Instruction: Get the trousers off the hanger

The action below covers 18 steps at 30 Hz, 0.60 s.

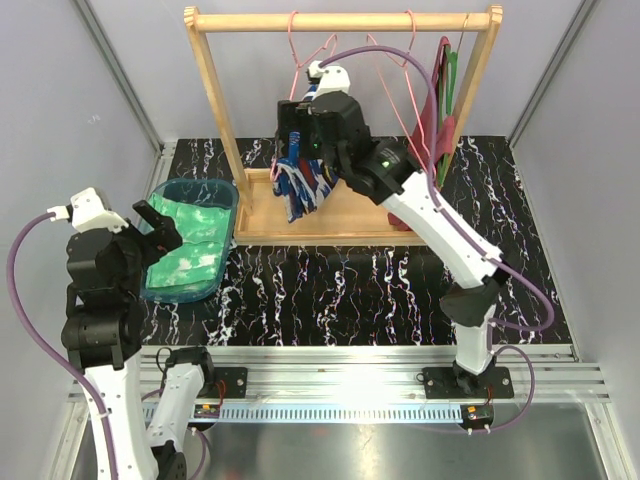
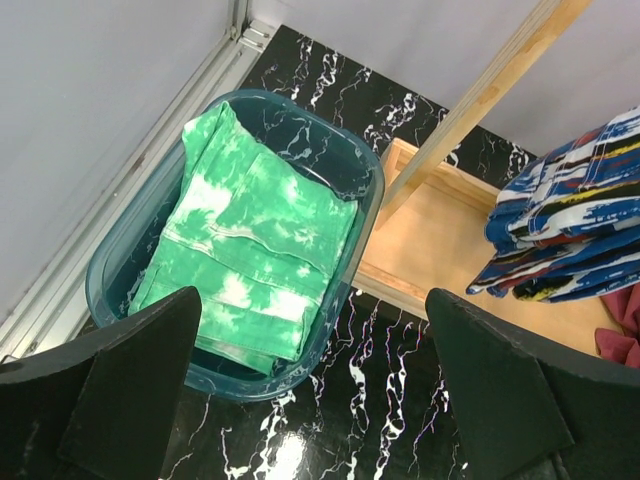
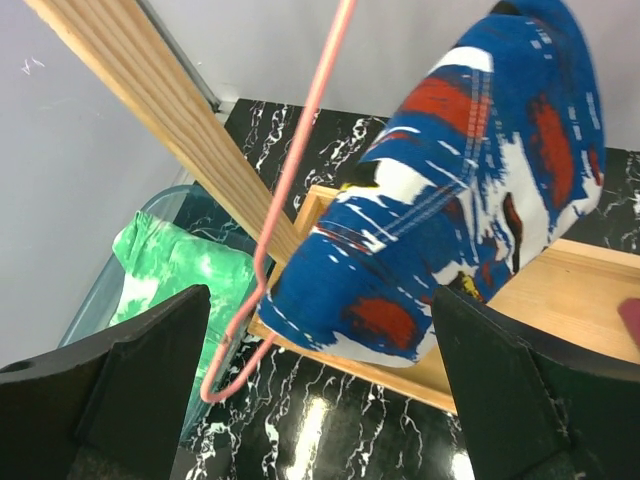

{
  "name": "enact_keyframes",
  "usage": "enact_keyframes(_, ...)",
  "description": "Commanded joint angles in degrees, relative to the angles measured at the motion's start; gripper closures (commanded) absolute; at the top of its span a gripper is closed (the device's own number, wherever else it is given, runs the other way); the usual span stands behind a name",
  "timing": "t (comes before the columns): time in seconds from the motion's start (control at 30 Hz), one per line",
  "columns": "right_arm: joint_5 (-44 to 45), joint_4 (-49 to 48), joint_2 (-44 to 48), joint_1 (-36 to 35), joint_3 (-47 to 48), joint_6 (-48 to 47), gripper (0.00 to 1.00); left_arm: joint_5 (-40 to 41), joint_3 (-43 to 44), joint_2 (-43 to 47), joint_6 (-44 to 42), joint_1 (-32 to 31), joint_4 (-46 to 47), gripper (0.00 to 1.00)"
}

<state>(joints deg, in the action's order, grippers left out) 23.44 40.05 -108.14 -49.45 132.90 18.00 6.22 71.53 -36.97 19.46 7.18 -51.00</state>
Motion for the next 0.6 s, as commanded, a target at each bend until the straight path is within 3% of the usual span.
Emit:
enact_keyframes(0.0, 2.4, -0.8, -4.8, -1.7, 6.9, -1.5, 0.0, -1.2, -0.7, 0.1, 0.1, -0.1, 2.5, 0.01)
enact_keyframes(0.13, 6.5, 5.1, -14.3, -3.6, 21.2, -5.5, 0.05, -1.5, -1.4, 0.7, 0.2, -0.1, 2.9, 0.01)
enact_keyframes(0.2, 8.8, 5.6, -15.3, -4.0, 22.0, -7.2, 0.11, -1.5, -1.4, 0.6, 0.1, -0.1, 3.1, 0.01)
enact_keyframes(0.3, 12.2, 4.7, -13.9, -4.0, 18.8, -8.1, 0.31, -1.8, -1.5, 0.6, 0.0, -0.1, 2.9, 0.01)
enact_keyframes(0.33, 12.9, 4.4, -12.6, -4.0, 16.8, -8.2, 0.44, -1.8, -1.6, 0.6, 0.0, 0.0, 2.9, 0.01)
enact_keyframes(0.4, 13.6, 3.3, -11.2, -3.9, 15.0, -8.6, 0.55, -2.4, -1.8, 0.6, 0.0, -0.1, 3.2, 0.01)
enact_keyframes(0.57, 13.7, 0.6, -7.5, -3.9, 10.5, -9.9, 0.73, -3.2, -2.5, 0.7, 0.1, -0.1, 3.6, 0.01)
